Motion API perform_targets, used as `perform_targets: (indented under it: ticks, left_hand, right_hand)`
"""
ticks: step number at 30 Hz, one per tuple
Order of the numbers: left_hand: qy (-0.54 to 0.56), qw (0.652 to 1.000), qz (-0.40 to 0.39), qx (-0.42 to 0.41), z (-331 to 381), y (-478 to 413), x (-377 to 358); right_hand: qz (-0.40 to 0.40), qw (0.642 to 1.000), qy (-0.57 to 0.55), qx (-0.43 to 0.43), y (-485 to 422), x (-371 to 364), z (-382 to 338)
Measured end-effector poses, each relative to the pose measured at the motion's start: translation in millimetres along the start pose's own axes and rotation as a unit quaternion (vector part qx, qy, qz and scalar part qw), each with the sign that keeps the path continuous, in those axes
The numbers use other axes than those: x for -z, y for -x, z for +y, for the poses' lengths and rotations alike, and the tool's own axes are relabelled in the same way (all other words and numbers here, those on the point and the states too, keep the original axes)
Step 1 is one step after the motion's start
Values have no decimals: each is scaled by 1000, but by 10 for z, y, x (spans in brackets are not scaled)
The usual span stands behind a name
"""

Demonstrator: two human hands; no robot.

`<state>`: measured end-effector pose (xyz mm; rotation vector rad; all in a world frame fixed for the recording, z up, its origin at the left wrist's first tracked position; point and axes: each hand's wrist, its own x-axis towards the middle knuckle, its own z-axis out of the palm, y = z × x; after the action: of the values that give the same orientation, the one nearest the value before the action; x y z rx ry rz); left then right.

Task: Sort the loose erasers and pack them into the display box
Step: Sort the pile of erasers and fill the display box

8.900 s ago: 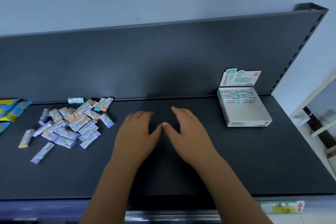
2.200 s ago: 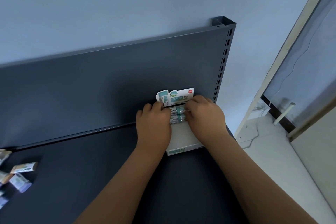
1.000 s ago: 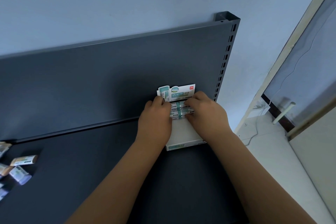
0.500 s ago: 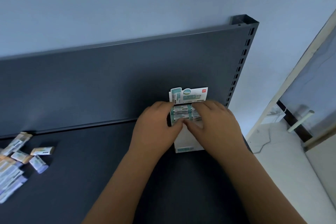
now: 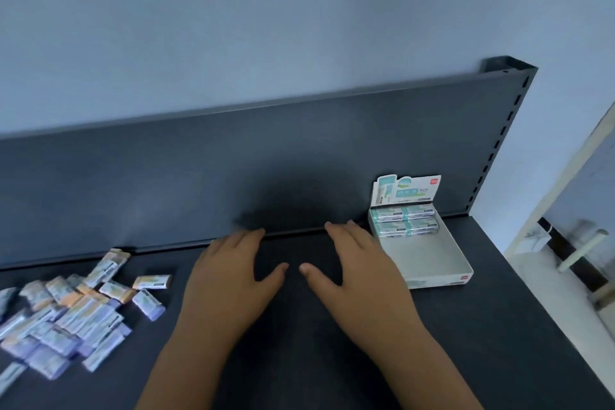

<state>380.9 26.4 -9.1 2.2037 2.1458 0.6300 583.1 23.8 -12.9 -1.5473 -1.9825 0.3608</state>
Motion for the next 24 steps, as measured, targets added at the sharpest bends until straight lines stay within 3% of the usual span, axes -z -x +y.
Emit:
perform_targets:
  ticks: [13, 24]
  left_hand:
    - [37, 999, -28, -18, -2452, 476, 743]
    - [110, 994, -10, 11, -3550, 778, 995]
  right_hand:
    - [-35, 997, -69, -7, 71, -1620, -2115]
    - [-92, 995, -25, 14, 124, -2150, -2948]
